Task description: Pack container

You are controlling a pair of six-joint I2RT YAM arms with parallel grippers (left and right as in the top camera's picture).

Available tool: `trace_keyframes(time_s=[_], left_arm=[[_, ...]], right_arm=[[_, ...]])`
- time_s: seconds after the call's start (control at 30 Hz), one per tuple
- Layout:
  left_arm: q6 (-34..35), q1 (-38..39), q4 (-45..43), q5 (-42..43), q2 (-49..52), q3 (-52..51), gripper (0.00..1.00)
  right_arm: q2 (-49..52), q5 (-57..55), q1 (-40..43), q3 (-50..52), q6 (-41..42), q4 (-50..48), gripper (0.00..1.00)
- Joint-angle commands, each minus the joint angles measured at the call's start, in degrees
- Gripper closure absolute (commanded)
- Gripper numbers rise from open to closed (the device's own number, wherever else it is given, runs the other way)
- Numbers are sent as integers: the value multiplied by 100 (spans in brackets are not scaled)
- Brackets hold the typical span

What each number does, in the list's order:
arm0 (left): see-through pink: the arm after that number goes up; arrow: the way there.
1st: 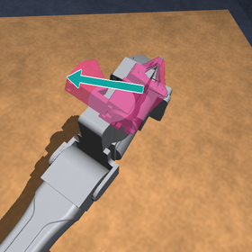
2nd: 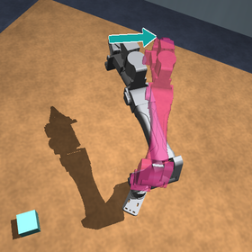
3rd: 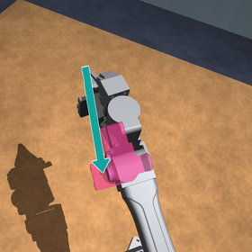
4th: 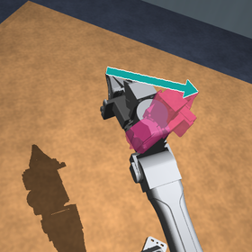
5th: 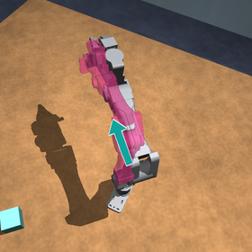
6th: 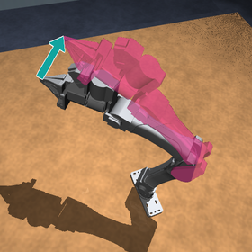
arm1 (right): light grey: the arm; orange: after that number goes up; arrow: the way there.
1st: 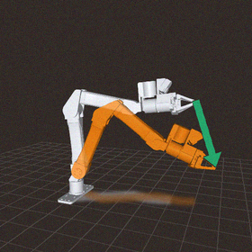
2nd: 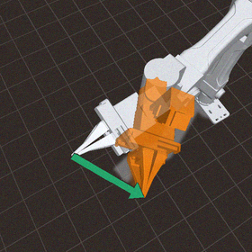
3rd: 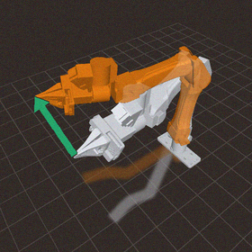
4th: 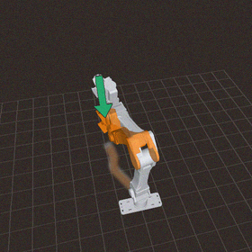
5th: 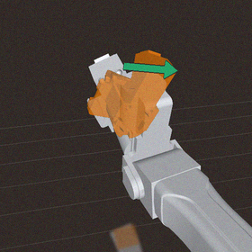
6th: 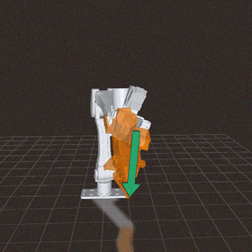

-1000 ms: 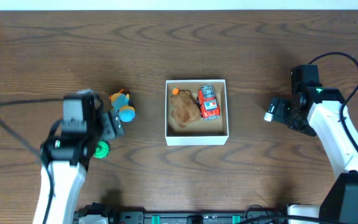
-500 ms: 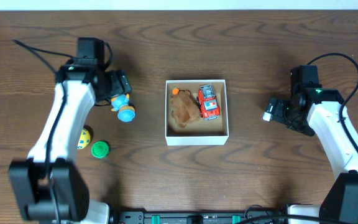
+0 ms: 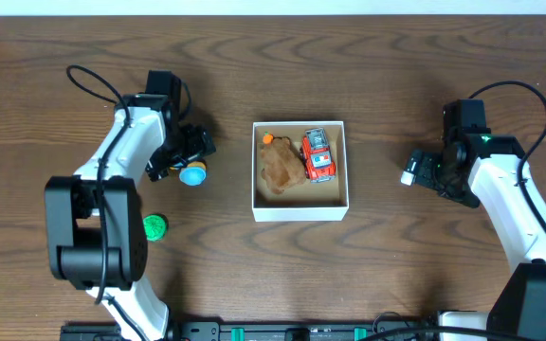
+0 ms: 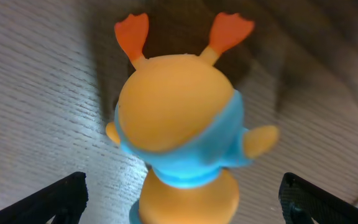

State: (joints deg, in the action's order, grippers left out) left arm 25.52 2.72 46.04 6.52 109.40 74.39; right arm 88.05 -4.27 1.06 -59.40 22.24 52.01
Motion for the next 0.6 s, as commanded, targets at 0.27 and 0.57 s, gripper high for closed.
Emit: trace_keyframes(time_s=[0.27, 0.57], left_arm=[[52, 0, 20, 37, 140, 20, 48], [52, 0, 68, 39, 140, 20, 86]], right_arm=[[-17, 24, 26, 26, -68, 46, 1], [-17, 24, 26, 26, -68, 48, 1]])
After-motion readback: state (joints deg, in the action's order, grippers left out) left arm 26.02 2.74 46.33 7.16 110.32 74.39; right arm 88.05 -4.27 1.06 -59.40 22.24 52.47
